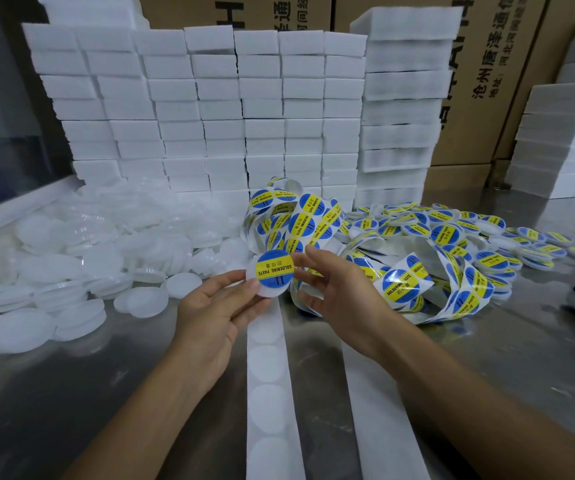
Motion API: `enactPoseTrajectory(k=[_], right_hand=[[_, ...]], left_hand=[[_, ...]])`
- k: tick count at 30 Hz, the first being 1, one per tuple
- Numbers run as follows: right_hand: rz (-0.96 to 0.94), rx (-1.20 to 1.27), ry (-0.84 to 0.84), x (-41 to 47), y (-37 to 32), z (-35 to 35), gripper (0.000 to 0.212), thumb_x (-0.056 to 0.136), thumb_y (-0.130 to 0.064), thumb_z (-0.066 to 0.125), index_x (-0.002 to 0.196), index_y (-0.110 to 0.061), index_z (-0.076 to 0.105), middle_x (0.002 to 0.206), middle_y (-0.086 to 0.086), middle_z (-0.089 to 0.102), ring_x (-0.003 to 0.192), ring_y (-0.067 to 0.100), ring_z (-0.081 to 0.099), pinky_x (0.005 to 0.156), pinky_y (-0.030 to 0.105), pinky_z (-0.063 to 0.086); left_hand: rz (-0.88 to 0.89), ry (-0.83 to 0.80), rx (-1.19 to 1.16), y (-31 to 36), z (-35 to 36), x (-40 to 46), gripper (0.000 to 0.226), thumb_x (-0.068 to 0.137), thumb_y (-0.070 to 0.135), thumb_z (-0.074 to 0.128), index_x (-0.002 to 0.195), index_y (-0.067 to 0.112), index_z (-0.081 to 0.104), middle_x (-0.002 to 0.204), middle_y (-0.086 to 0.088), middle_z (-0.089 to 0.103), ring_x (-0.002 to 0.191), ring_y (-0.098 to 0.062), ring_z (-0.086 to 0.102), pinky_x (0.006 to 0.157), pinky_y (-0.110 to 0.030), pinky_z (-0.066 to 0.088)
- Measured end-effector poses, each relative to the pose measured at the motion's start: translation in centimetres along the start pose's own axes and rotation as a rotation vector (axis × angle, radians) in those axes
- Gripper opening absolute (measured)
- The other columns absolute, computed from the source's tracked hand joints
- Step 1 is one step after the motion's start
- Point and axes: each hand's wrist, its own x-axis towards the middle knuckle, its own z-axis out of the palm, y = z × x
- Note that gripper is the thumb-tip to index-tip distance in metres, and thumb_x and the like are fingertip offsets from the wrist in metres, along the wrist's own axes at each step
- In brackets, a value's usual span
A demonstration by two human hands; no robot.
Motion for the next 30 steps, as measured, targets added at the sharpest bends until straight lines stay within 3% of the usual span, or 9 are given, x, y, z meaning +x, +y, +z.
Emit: enactPoseTrajectory(k=[6,12,18,20,23,27,30], right_hand=[[-0.02,-0.044,-0.053,0.3,0.5,-0.1,0.026,0.092,-0.039,0.06,0.099,-0.02,0.075,0.107,-0.01,0.074,0.109,0.006,0.063,0.086,0.03,0.046],[-0.041,-0.088,-0.05,0.5,0.6,-0.2,0.023,0.089,-0.04,0.063,0.085,-0.024,0.08,0.102,-0.009,0.075,0.099,0.002,0.066,0.085,0.027,0.048],[-0.415,-0.453,0.084,0.4,1.1,-0.3,0.011,0.09,-0.02,0.069,0.088,-0.015,0.079,0.096,-0.005,0.074,0.089,0.004,0.067,0.072,0.015,0.051],[-0.564,-0.617,0.123,0.4,1.4,-0.4,0.008,0.089,-0.014,0.069,0.088,-0.012,0.076,0.094,-0.003,0.071,0.085,0.006,0.066,0.07,0.019,0.053],[-0.641,-0.795,0.168,0.5,1.7,-0.6,0.007,0.089,-0.016,0.069,0.087,-0.018,0.076,0.088,-0.008,0.072,0.081,0.005,0.066,0.07,0.029,0.056],[-0.589,-0.777,0.208,0.6,1.9,-0.9,0.005,0.086,-0.021,0.075,0.086,-0.017,0.077,0.079,-0.007,0.075,0.072,0.008,0.069,0.068,0.033,0.059],[-0.525,-0.622,0.202,0.8,1.8,-0.9,0.011,0.082,-0.019,0.08,0.086,-0.013,0.072,0.078,0.001,0.075,0.07,0.018,0.072,0.068,0.04,0.061]], left_hand=[[-0.006,-0.015,0.007,0.0,-0.1,0.0,0.038,0.062,0.007,0.072,0.099,0.0,0.065,0.092,-0.016,0.075,0.085,-0.026,0.074,0.063,-0.028,0.059],[0.001,-0.025,0.008,0.0,0.0,0.0,0.036,0.062,0.007,0.073,0.097,0.001,0.065,0.091,-0.017,0.075,0.085,-0.027,0.074,0.063,-0.029,0.059],[0.036,-0.002,0.05,-0.1,-0.3,0.1,0.02,0.07,0.002,0.074,0.089,0.003,0.068,0.089,-0.019,0.075,0.083,-0.029,0.074,0.063,-0.029,0.059],[0.056,-0.008,0.071,-0.2,-0.4,0.1,0.018,0.074,-0.002,0.073,0.091,0.002,0.067,0.088,-0.019,0.075,0.081,-0.03,0.074,0.063,-0.028,0.059],[0.108,-0.017,0.141,-0.3,-0.4,0.0,0.021,0.074,-0.002,0.074,0.094,0.001,0.065,0.087,-0.019,0.075,0.081,-0.03,0.074,0.064,-0.027,0.059],[0.144,-0.049,0.183,-0.5,-0.3,-0.3,0.019,0.075,-0.004,0.073,0.09,0.004,0.066,0.085,-0.017,0.075,0.081,-0.029,0.074,0.066,-0.028,0.059],[0.141,-0.081,0.16,-0.2,-0.3,-0.4,0.025,0.067,0.004,0.076,0.09,0.004,0.065,0.086,-0.018,0.075,0.081,-0.029,0.074,0.067,-0.029,0.059]])
